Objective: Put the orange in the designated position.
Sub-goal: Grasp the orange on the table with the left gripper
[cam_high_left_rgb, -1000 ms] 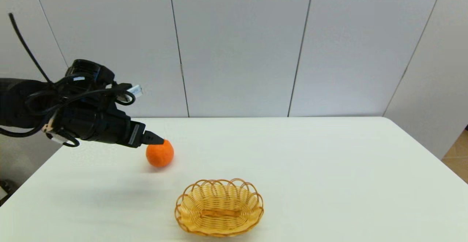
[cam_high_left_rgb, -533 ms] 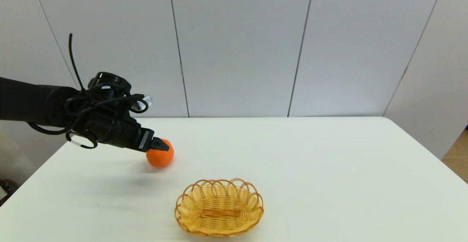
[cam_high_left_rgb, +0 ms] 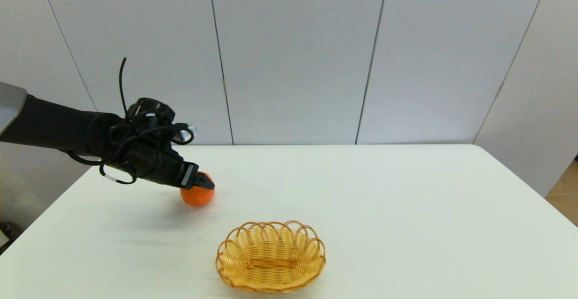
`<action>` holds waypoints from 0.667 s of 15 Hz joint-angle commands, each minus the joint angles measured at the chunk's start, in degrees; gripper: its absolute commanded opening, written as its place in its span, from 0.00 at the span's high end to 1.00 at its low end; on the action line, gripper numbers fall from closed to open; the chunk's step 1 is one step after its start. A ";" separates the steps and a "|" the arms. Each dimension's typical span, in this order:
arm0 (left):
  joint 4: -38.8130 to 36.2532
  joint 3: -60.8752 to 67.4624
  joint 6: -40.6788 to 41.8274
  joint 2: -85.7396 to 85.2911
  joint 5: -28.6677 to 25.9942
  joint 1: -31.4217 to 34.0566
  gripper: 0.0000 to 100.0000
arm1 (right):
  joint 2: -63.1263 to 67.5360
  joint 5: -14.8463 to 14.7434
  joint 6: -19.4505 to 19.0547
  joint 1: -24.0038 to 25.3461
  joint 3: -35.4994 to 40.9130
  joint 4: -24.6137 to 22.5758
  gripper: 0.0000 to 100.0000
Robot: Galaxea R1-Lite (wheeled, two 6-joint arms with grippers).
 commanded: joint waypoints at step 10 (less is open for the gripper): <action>-1.50 -3.19 -1.10 5.03 -0.21 -0.11 1.00 | -0.01 -0.03 0.03 0.00 0.00 -0.02 0.00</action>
